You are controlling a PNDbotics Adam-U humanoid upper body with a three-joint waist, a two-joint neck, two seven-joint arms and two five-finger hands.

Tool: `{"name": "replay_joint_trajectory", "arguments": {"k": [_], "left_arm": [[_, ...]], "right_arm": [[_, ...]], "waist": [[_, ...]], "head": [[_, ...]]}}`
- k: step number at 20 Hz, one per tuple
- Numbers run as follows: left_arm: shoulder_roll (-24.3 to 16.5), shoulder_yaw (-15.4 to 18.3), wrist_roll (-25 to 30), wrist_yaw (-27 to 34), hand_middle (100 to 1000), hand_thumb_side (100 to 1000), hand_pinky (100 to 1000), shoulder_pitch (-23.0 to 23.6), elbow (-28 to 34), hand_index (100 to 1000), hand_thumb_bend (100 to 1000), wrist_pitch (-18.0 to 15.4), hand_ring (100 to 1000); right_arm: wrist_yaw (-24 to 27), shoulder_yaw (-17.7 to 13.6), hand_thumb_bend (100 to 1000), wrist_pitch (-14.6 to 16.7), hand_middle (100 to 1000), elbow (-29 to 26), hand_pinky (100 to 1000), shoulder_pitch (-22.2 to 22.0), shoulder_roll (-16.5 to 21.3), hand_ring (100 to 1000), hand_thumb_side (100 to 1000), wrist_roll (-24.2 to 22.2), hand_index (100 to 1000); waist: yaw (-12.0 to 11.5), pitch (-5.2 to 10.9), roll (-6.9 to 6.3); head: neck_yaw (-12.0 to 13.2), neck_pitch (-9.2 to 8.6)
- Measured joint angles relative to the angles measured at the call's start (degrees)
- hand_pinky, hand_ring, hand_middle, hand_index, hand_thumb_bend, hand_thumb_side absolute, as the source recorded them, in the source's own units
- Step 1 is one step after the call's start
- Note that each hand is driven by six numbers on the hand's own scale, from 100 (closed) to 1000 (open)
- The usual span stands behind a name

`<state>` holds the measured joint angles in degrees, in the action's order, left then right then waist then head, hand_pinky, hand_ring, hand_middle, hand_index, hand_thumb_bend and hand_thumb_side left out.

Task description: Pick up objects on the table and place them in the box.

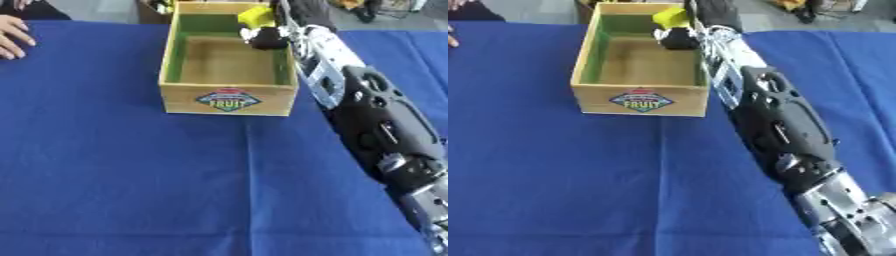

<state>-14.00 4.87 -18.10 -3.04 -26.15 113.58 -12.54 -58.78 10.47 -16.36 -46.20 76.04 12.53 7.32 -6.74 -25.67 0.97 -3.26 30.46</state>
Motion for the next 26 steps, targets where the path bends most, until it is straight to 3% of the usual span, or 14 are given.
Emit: {"name": "replay_joint_trajectory", "arguments": {"k": [12, 13, 14, 18, 21, 26], "left_arm": [[0.47, -0.01, 0.34, 0.07, 553, 1000, 438, -0.03, 0.0, 742, 319, -0.07, 519], [0.47, -0.01, 0.34, 0.07, 554, 1000, 439, -0.03, 0.0, 742, 317, -0.06, 520], [0.47, -0.02, 0.36, 0.08, 554, 1000, 440, -0.02, 0.0, 742, 317, -0.04, 520], [0.48, -0.02, 0.49, 0.08, 555, 1000, 441, 0.17, 0.0, 742, 317, 0.08, 521], [0.48, -0.02, 0.59, 0.08, 555, 1000, 441, 0.45, 0.0, 742, 316, 0.19, 521], [0.48, -0.02, 0.62, 0.08, 556, 1000, 442, 0.96, 0.0, 741, 316, 0.21, 521]], "right_arm": [[-6.66, -1.72, 333, 1.11, 240, 2.69, 538, -0.45, -1.68, 561, 532, 0.89, 400], [-6.74, -1.74, 636, 1.15, 663, 2.69, 716, -0.45, -1.68, 827, 858, 0.87, 860], [-6.91, -1.64, 652, 1.31, 700, 2.64, 731, -0.38, -1.68, 843, 904, 0.83, 878], [-7.66, -1.29, 706, 1.78, 733, 0.13, 749, 0.41, -1.47, 863, 988, -0.09, 899], [-7.38, -1.3, 682, 1.4, 719, -2.4, 745, 0.66, -0.91, 857, 998, -0.93, 891], [-4.62, -1.51, 547, 1.45, 645, -7.26, 704, 0.67, 0.53, 813, 1000, -0.53, 831]], "waist": [[-0.11, -0.12, 0.0], [-0.11, -0.12, -0.01], [-0.04, -0.12, -0.02], [0.34, 0.16, -0.18], [0.44, 0.65, -0.18], [1.07, 1.16, -0.31]], "head": [[-0.34, -0.37], [-0.34, -0.37], [-0.32, -0.37], [0.04, -0.3], [0.29, -0.25], [1.0, 0.25]]}}
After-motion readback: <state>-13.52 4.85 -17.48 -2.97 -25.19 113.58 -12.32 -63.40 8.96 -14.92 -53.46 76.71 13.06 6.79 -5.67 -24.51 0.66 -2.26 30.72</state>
